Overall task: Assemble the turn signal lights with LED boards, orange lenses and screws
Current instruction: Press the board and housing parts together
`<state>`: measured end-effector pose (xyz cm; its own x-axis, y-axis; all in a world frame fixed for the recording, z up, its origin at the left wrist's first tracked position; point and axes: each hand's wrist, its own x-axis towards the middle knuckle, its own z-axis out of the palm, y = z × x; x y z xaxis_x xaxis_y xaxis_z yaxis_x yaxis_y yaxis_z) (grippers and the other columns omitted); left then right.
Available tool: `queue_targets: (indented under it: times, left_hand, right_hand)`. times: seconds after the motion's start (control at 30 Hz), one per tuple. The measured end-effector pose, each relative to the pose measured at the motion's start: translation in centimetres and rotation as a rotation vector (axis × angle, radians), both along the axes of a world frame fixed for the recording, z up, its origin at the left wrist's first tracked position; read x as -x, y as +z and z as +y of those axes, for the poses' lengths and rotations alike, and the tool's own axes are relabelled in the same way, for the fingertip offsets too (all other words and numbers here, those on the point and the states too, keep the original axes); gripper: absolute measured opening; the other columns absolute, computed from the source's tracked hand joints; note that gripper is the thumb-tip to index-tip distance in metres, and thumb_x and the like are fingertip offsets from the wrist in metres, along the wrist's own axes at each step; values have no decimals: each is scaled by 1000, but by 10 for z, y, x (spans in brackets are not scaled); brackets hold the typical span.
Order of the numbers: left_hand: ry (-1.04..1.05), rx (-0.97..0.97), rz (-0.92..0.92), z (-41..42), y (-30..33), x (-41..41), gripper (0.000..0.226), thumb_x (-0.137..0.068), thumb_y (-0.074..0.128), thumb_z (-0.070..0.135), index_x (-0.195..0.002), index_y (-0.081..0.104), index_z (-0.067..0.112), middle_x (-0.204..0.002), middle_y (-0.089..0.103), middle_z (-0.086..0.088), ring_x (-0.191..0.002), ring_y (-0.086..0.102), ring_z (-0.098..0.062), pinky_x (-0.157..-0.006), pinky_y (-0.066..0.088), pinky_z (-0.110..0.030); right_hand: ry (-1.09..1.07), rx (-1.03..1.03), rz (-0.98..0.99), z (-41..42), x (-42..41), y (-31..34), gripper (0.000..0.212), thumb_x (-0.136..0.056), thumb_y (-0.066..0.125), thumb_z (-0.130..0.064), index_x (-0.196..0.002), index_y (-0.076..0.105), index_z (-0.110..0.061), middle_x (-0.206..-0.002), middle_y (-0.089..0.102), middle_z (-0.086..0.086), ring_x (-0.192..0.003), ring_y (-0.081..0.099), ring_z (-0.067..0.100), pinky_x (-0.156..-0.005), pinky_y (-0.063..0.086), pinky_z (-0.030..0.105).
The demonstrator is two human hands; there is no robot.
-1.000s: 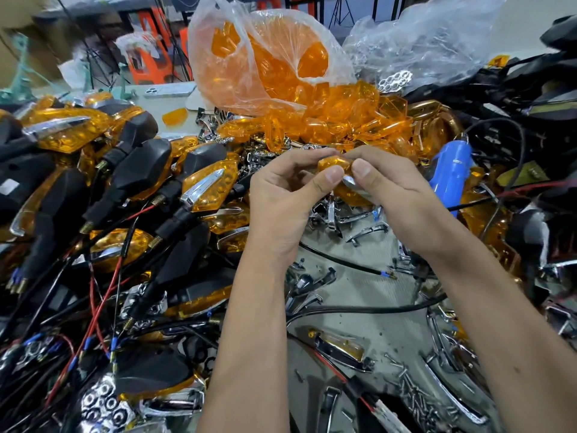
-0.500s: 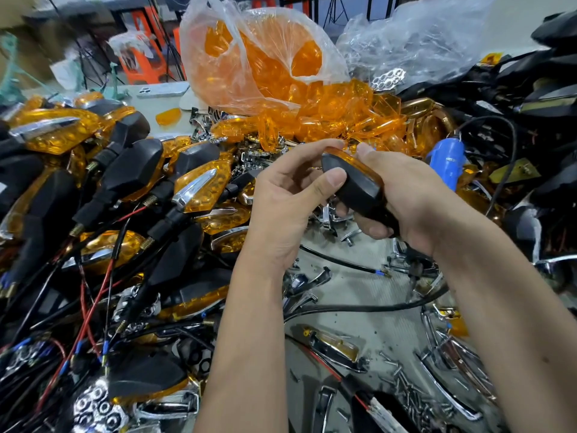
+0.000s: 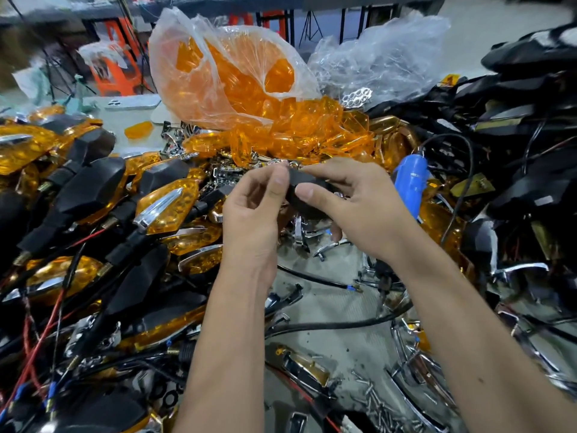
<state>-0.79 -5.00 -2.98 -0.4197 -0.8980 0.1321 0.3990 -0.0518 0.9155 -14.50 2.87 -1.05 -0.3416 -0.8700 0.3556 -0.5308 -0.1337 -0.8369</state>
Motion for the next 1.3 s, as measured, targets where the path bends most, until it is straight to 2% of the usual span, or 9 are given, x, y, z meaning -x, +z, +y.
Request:
queue_targets:
  times: [0.13, 0.2, 0.5, 0.63, 0.73, 0.9, 1.07, 1.2, 1.3]
  left_hand:
    - [-49, -65, 12, -3, 2, -3, 24, -81, 75, 31, -96, 73, 13, -99, 75, -7, -91, 70, -21, -88, 61, -45]
    - [-55, -67, 14, -5, 1, -4, 23, -81, 73, 32, -91, 70, 11, -91, 73, -5, -85, 67, -18, -84, 60, -40]
    - [-117, -115, 38, -7, -2, -7, 18, -83, 72, 30, -69, 71, 19, -82, 70, -5, -82, 64, -21, -83, 56, -39]
    - [-150, -162, 75, -7, -2, -10, 13, -83, 71, 19, -91, 75, 9, -96, 75, -9, -91, 70, -23, -87, 59, -39]
    - [-189, -177, 100, -4, -1, -12, 19, -83, 68, 10, -100, 77, 9, -100, 77, -8, -90, 73, -18, -89, 60, -35]
    - [-197, -77, 56, -3, -1, -16, 20, -80, 71, 8, -95, 81, 17, -105, 76, -8, -102, 71, -25, -85, 60, -33]
    - [-149, 146, 40, -5, -1, -17, 25, -85, 74, 3, -92, 81, 26, -104, 75, -7, -106, 64, -31, -99, 53, -46]
    - [-129, 246, 53, -5, -1, -18, 19, -83, 78, 14, -95, 80, 28, -106, 74, -8, -104, 63, -32, -99, 52, -49]
    - [-116, 279, 49, -6, -2, -20, 19, -83, 77, 16, -96, 80, 29, -105, 75, -7, -104, 65, -31, -98, 53, -48]
  right_hand:
    - [-21, 4, 165, 3, -4, 4, 28, -99, 64, -40, -115, 78, -22, -91, 65, 5, -82, 61, 20, -70, 52, 44]
    - [-26, -5, 228, 3, -8, 5, 29, -102, 61, -38, -113, 77, -17, -91, 65, 10, -86, 58, 22, -78, 46, 40]
    - [-31, 12, 206, 3, -12, 3, 33, -103, 61, -38, -98, 79, -10, -82, 62, 12, -78, 55, 25, -75, 44, 45]
    - [-13, 56, 77, 6, -7, 4, 17, -89, 81, -35, -101, 81, -24, -83, 60, 4, -78, 57, 19, -73, 47, 39]
    - [-42, 96, 39, 7, -1, 1, 35, -76, 92, -33, -108, 79, -31, -85, 57, 5, -80, 56, 17, -72, 44, 33]
    - [-45, 152, 47, 8, 3, -5, 44, -72, 95, -27, -114, 80, -23, -96, 61, 3, -92, 63, 21, -72, 57, 45]
    - [15, 232, 119, 12, 6, 0, 41, -75, 93, -18, -114, 80, -15, -104, 69, -1, -98, 67, 16, -78, 59, 35]
    - [16, 262, 159, 15, 5, 5, 44, -74, 93, -18, -115, 79, -15, -96, 66, 3, -89, 63, 12, -76, 51, 23]
    - [-4, 270, 171, 17, 1, 6, 46, -73, 93, -18, -116, 78, -11, -90, 63, 13, -83, 60, 21, -70, 50, 32]
